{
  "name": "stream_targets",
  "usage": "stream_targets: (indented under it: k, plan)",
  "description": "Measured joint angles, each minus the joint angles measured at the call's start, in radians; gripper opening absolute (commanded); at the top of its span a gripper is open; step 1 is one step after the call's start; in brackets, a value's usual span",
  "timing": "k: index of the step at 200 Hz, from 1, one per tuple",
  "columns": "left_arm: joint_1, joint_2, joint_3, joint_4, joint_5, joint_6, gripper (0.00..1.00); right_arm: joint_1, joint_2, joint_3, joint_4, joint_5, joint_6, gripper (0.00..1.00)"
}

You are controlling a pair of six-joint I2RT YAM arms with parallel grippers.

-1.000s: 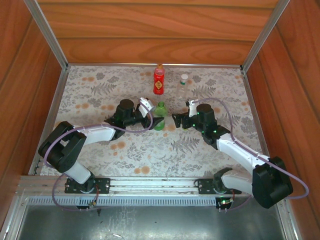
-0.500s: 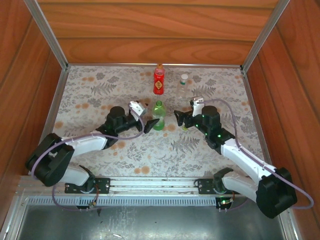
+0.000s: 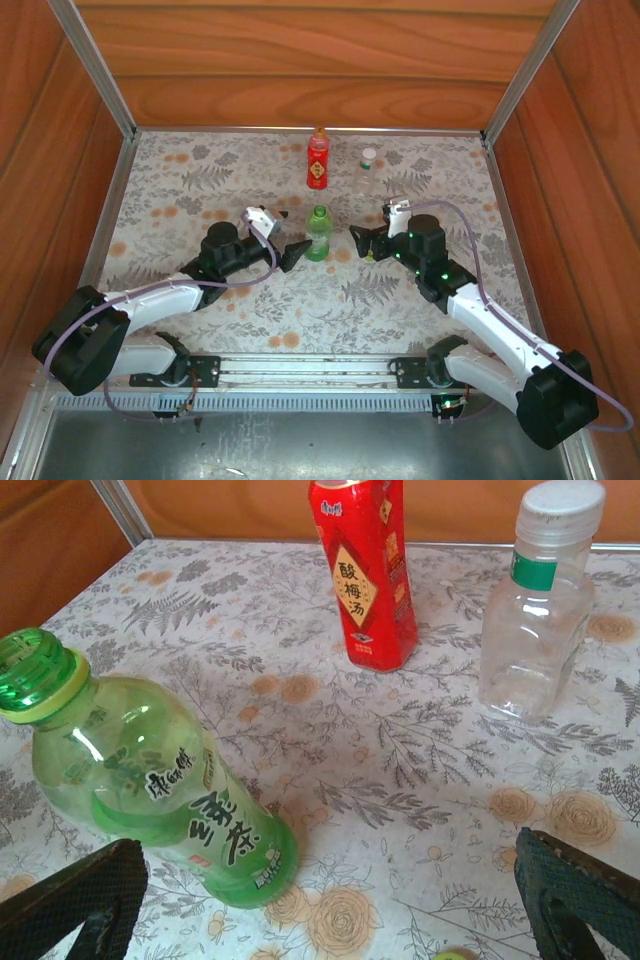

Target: Screw on the bottle caps

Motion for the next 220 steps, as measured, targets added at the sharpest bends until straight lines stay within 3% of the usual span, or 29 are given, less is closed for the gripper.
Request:
stream_targets:
  k: [49, 76, 103, 166, 220]
  plan:
    - [-0.013, 0.014, 0.003, 0.001, -0.067, -0.006, 0.99, 0.000, -0.026, 0.000, -0.023, -0.002, 0.029, 1.00]
    - [-0.061, 0.061, 0.008, 0.029, -0.141, -0.006, 0.99, 0.000, -0.051, -0.002, -0.021, 0.007, 0.042, 1.00]
    - [-0.116, 0.111, -0.025, 0.172, -0.204, 0.014, 0.99, 0.000, -0.065, -0.006, -0.021, 0.014, 0.043, 1.00]
    - [-0.132, 0.278, -0.075, 0.499, -0.225, 0.030, 0.98, 0.000, -0.065, -0.006, -0.039, 0.008, 0.043, 1.00]
    - [-0.136, 0.418, -0.008, 0.584, -0.240, 0.058, 0.91, 0.000, -0.065, -0.006, -0.044, 0.004, 0.043, 1.00]
